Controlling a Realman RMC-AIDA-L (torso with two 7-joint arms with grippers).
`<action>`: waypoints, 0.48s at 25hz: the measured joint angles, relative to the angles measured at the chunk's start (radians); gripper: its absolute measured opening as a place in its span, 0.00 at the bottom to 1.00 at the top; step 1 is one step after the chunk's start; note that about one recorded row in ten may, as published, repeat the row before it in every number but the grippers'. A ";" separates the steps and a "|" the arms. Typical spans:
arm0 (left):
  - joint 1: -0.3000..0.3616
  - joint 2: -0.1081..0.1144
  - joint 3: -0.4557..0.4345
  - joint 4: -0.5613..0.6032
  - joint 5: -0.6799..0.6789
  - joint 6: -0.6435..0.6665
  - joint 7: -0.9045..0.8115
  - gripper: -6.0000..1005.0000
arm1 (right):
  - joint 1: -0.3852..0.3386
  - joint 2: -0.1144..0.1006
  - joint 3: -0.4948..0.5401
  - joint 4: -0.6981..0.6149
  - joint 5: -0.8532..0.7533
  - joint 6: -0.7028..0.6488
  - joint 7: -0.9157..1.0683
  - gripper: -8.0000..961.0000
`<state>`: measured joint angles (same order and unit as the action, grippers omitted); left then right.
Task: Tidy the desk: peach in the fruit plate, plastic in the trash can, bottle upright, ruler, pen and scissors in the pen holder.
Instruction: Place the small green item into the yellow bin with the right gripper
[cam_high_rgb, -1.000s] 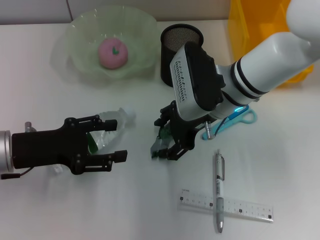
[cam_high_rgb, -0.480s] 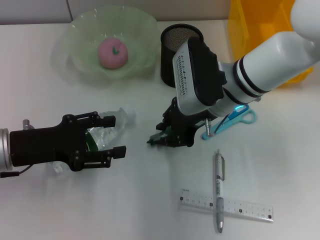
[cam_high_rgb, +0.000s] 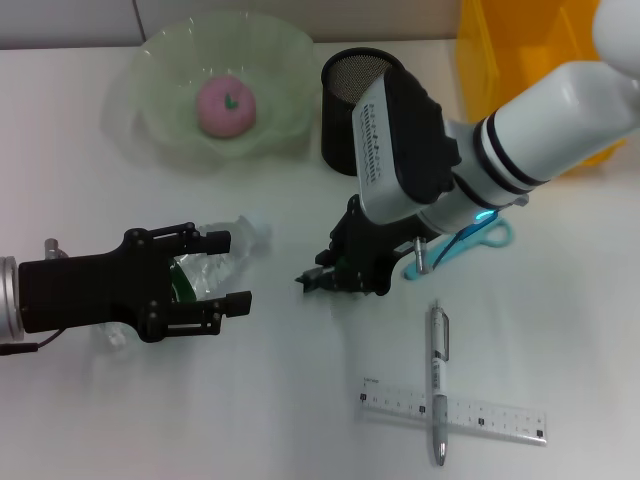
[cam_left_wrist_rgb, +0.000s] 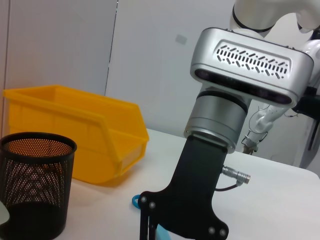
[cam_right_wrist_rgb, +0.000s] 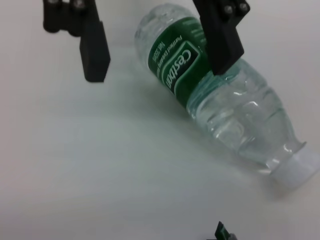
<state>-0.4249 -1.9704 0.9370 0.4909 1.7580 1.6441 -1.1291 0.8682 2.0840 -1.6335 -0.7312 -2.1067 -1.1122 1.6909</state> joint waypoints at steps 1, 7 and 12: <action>0.000 0.000 0.000 0.000 0.000 0.001 0.000 0.80 | -0.004 -0.001 0.012 -0.007 -0.001 -0.010 0.004 0.22; 0.001 -0.004 -0.015 0.000 0.000 0.017 0.000 0.80 | -0.078 -0.005 0.280 -0.118 -0.006 -0.206 0.008 0.19; 0.002 -0.011 -0.045 -0.002 0.000 0.038 0.008 0.80 | -0.156 -0.005 0.463 -0.197 0.014 -0.317 -0.011 0.16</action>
<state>-0.4233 -1.9813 0.8916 0.4891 1.7577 1.6819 -1.1215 0.7121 2.0790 -1.1706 -0.9281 -2.0924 -1.4292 1.6803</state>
